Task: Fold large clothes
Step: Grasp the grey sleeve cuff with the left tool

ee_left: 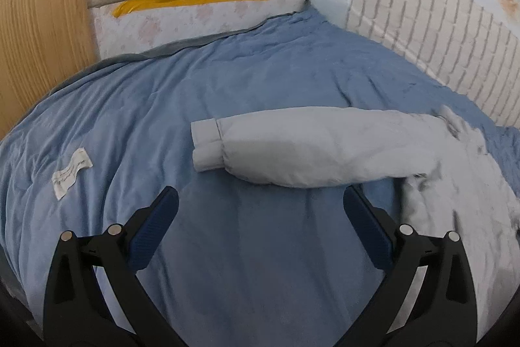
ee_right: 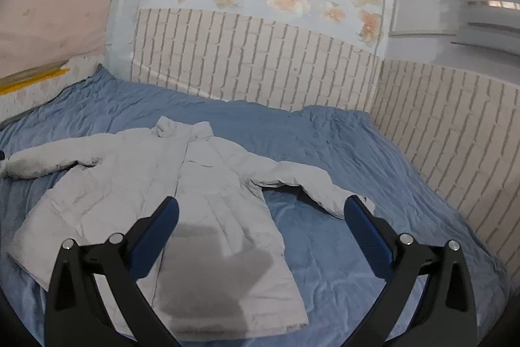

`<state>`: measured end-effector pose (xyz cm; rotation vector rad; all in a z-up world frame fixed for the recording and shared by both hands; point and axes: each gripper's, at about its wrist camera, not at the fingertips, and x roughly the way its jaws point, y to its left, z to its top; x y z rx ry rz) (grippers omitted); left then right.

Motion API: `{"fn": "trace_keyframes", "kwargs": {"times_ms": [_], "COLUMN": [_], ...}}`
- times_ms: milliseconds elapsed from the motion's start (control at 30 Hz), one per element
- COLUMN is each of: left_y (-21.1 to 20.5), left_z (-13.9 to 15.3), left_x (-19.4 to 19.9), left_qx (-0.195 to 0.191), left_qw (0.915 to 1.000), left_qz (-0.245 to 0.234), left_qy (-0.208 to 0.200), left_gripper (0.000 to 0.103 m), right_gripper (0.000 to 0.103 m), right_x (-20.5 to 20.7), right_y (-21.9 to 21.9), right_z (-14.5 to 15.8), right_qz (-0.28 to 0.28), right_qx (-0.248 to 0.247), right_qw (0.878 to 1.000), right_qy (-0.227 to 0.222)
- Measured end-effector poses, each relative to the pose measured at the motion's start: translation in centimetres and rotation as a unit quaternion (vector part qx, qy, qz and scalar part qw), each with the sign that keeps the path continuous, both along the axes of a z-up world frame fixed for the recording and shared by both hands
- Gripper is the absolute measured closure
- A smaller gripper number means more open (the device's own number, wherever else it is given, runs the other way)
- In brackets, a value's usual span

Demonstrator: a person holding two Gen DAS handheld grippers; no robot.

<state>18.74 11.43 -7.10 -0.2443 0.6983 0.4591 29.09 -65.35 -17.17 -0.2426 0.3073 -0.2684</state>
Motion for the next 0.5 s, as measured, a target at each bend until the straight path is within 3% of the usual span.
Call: {"fn": "trace_keyframes", "kwargs": {"times_ms": [233,500], "left_y": [2.6,6.7], "left_z": [-3.9,-8.8], "left_x": [5.3,10.0], "left_qx": [0.009,-0.019], "left_qw": [0.999,0.9951], "left_qz": [0.029,0.074], "left_qy": [0.032,0.063], "left_gripper": [0.003,0.003], "right_gripper": [0.002,0.002], "right_x": [5.7,10.0], "right_y": [-0.5,-3.2], "right_z": [-1.5,-4.8], "right_qz": [0.008,-0.035], "right_qx": [0.019,0.014], "right_qw": [0.999,0.997], "right_qy": [0.027,0.069]}}
